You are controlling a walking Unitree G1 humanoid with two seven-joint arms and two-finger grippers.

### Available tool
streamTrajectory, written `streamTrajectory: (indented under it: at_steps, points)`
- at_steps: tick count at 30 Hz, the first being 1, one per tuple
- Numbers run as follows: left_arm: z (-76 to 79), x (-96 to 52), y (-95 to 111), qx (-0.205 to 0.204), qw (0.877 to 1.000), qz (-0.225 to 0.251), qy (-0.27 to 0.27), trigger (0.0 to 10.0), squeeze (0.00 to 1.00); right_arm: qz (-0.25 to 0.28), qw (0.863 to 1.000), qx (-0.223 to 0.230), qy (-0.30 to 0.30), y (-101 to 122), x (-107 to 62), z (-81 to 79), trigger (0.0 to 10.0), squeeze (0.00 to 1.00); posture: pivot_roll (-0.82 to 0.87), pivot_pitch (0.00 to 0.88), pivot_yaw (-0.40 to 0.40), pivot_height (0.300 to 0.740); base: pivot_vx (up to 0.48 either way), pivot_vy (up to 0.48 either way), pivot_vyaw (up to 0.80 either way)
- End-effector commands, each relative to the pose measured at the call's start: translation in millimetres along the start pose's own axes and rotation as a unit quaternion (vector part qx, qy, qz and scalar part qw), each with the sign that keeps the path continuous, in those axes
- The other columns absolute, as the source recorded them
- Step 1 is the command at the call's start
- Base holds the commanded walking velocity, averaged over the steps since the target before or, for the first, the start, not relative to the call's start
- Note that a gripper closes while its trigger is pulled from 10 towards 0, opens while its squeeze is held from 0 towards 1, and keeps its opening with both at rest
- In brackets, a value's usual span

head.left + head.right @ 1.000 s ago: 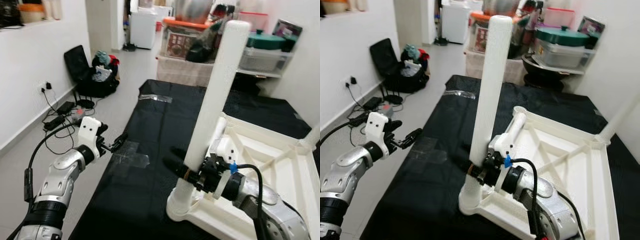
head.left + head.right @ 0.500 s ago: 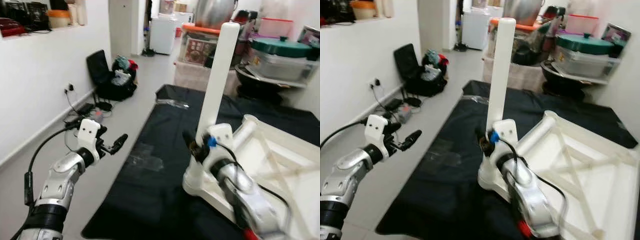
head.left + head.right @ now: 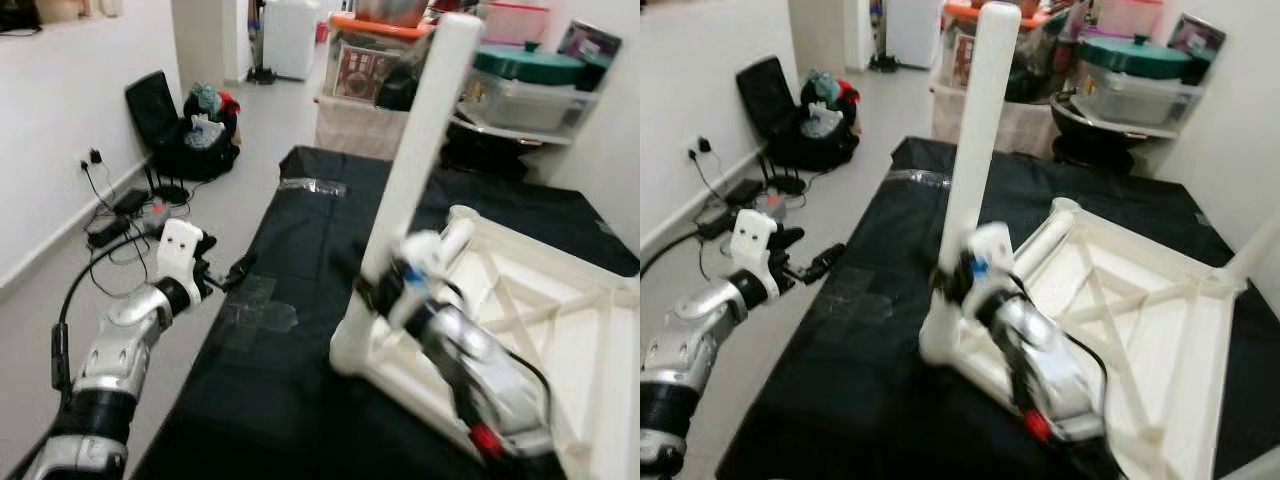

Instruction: Building children table

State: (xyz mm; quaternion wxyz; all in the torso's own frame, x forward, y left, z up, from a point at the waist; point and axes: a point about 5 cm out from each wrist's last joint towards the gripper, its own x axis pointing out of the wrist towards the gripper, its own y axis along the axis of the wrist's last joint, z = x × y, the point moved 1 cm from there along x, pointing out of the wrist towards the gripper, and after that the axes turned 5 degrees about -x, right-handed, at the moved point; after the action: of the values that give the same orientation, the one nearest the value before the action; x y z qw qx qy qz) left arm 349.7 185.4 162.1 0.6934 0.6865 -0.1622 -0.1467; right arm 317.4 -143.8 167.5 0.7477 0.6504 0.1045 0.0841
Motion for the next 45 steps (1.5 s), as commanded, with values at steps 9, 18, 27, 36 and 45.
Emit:
streamTrajectory:
  at_steps: [9,18,27,36,45]
  points:
    - [-7.0,-3.4,-1,0.003,1.0,-0.009,0.006,10.0,0.0,-0.035,0.893,0.13,0.43,-34,-75.6,-47.6,10.0,0.0,0.06,0.0,-0.078,0.74,0.0,0.0,0.0]
    - [-4.9,-4.1,-5,0.003,1.0,-0.014,0.008,10.0,0.0,-0.217,0.973,0.083,-0.01,-96,-22.3,-2.9,10.0,0.0,0.06,0.0,-0.081,0.74,0.0,0.0,0.0]
    - [-8.3,-5.0,-5,0.006,1.0,-0.019,0.01,10.0,0.0,-0.073,0.917,0.108,0.377,-52,-70.0,-54.8,10.0,0.0,0.05,0.0,-0.074,0.74,0.0,0.0,0.0]
    - [-5.8,-3.4,-6,0.004,1.0,-0.02,0.005,10.0,0.0,-0.059,0.918,0.106,0.377,-46,-66.5,-38.5,10.0,0.0,0.06,0.0,-0.076,0.74,0.0,0.0,0.0]
    - [-8.8,-7.1,-9,0.004,1.0,-0.027,0.011,10.0,0.0,-0.23,0.972,0.038,-0.007,-99,-35.1,-9.8,10.0,0.0,0.06,0.0,-0.08,0.74,0.0,0.0,0.0]
